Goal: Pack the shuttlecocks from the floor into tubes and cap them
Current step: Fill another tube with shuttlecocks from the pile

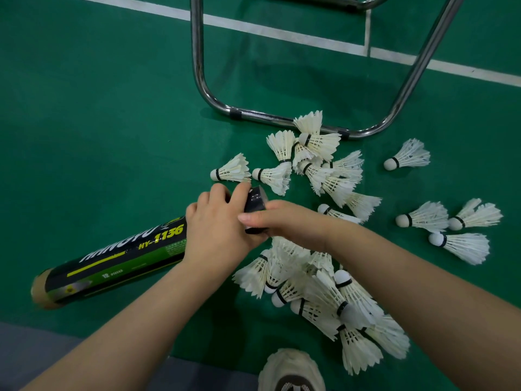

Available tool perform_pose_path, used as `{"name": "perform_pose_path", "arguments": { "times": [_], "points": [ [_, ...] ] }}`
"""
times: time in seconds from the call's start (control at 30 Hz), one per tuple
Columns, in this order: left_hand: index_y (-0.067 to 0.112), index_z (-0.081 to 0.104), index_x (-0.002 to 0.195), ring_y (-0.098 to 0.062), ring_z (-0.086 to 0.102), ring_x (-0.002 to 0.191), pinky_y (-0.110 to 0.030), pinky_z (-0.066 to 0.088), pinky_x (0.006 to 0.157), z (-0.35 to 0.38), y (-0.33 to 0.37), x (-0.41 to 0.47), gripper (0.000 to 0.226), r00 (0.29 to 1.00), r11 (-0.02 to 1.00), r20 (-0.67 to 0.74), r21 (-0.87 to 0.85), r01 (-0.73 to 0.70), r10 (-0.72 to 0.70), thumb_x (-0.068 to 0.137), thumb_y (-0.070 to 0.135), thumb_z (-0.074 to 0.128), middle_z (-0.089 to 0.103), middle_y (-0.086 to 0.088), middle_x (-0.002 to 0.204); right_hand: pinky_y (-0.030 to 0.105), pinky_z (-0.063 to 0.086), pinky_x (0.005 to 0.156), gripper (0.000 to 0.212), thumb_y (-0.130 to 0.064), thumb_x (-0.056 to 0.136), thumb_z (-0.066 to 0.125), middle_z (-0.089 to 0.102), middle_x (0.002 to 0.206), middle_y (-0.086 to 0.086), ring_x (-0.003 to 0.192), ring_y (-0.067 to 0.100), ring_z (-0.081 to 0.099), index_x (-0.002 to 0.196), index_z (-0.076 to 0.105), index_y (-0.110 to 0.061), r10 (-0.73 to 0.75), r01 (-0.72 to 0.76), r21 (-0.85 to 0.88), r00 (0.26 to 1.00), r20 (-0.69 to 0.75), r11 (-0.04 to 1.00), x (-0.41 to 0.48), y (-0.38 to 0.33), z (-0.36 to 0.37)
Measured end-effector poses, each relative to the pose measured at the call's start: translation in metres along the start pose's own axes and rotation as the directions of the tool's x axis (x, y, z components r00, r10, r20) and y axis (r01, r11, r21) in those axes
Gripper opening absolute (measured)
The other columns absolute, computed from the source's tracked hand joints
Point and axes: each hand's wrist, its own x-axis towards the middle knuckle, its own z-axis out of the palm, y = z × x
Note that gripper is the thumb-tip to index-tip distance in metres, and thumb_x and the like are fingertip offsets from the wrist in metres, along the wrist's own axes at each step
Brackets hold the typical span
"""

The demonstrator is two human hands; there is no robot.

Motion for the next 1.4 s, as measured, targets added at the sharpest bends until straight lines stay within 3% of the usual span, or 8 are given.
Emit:
{"name": "perform_pose_path", "arguments": {
  "times": [0.1,0.2,0.27,0.47,0.8,1.07,1.2,1.4],
  "points": [
    [0.03,0.035,0.133,-0.028,0.045,0.107,-0.04,0.033,0.089,-0.002,-0.001,0.006,0.081,1.0,1.0,0.003,-0.011,0.011,-0.011,0.066,0.057,0.07,0.045,-0.005,0.112,0.034,0.046,0.08,0.027,-0.035,0.094,0.047,0.065,0.08,0.0,0.079,0.015,0.06,0.082,0.064,-0.018,-0.06,0.131,0.199,0.943,-0.329,0.971,0.009,0.002,-0.004],
    [0.029,0.033,0.134,-0.029,0.044,0.107,-0.041,0.034,0.091,-0.003,-0.001,0.008,0.082,1.0,1.0,0.018,0.009,0.012,-0.012,0.066,0.06,0.068,0.045,-0.005,0.114,0.034,0.045,0.076,0.031,-0.024,0.093,0.044,0.061,0.07,0.001,0.069,0.016,0.056,0.066,0.056,-0.016,0.01,0.231,0.241,0.704,-0.711,0.943,0.019,0.007,-0.027],
    [0.029,0.032,0.134,-0.028,0.044,0.107,-0.041,0.034,0.091,-0.004,-0.001,0.008,0.082,1.0,1.0,0.022,0.009,0.012,-0.012,0.067,0.06,0.067,0.045,-0.005,0.114,0.031,0.043,0.076,0.024,-0.021,0.091,0.046,0.061,0.078,-0.003,0.077,0.013,0.055,0.071,0.058,-0.019,0.006,0.083,0.064,0.567,-0.823,0.994,0.03,0.018,-0.047],
    [0.03,0.031,0.134,-0.027,0.044,0.108,-0.04,0.034,0.091,-0.003,0.0,0.009,0.081,1.0,1.0,0.024,0.019,0.007,-0.008,0.068,0.061,0.066,0.045,-0.004,0.116,0.036,0.031,0.109,0.034,-0.027,0.094,0.048,0.048,0.138,0.004,0.129,0.022,0.041,0.125,0.06,-0.021,-0.005,-0.242,-0.307,0.777,-0.629,0.92,0.058,0.04,-0.054],
    [0.028,0.033,0.132,-0.028,0.045,0.105,-0.04,0.034,0.089,-0.005,-0.011,0.016,0.079,1.0,0.999,-0.002,0.034,0.013,-0.013,0.068,0.061,0.066,0.045,-0.004,0.112,0.013,0.046,0.064,0.017,-0.008,0.086,0.061,0.058,0.079,-0.001,0.071,0.01,0.052,0.086,0.058,-0.025,-0.192,0.266,-0.07,0.466,-0.864,0.961,0.012,0.021,-0.044],
    [0.029,0.032,0.132,-0.028,0.045,0.107,-0.04,0.035,0.09,-0.004,-0.009,0.015,0.078,1.0,0.999,0.008,0.034,0.01,-0.01,0.069,0.061,0.066,0.045,-0.005,0.114,0.02,0.043,0.069,0.018,-0.01,0.095,0.045,0.062,0.078,-0.011,0.073,0.003,0.056,0.102,0.048,-0.026,-0.254,0.248,-0.109,0.688,-0.68,0.963,0.0,0.012,-0.013],
    [0.028,0.034,0.132,-0.028,0.046,0.105,-0.04,0.035,0.088,-0.009,-0.012,0.016,0.079,1.0,1.0,-0.02,0.025,0.015,-0.014,0.067,0.059,0.067,0.046,-0.005,0.112,0.028,0.044,0.082,0.027,-0.024,0.099,0.041,0.064,0.081,-0.009,0.079,0.006,0.056,0.084,0.064,-0.023,-0.237,0.242,-0.071,0.774,-0.587,0.968,0.0,0.007,-0.006],
    [0.024,0.041,0.13,-0.032,0.047,0.101,-0.041,0.035,0.085,-0.014,-0.013,0.016,0.078,0.998,1.0,-0.055,0.005,0.021,-0.02,0.065,0.055,0.071,0.046,-0.008,0.106,0.041,0.039,0.102,0.029,-0.043,0.08,0.053,0.068,0.094,-0.002,0.093,0.011,0.061,0.091,0.069,-0.02,-0.128,0.127,-0.021,0.975,-0.182,0.992,-0.002,-0.005,-0.011]
  ]
}}
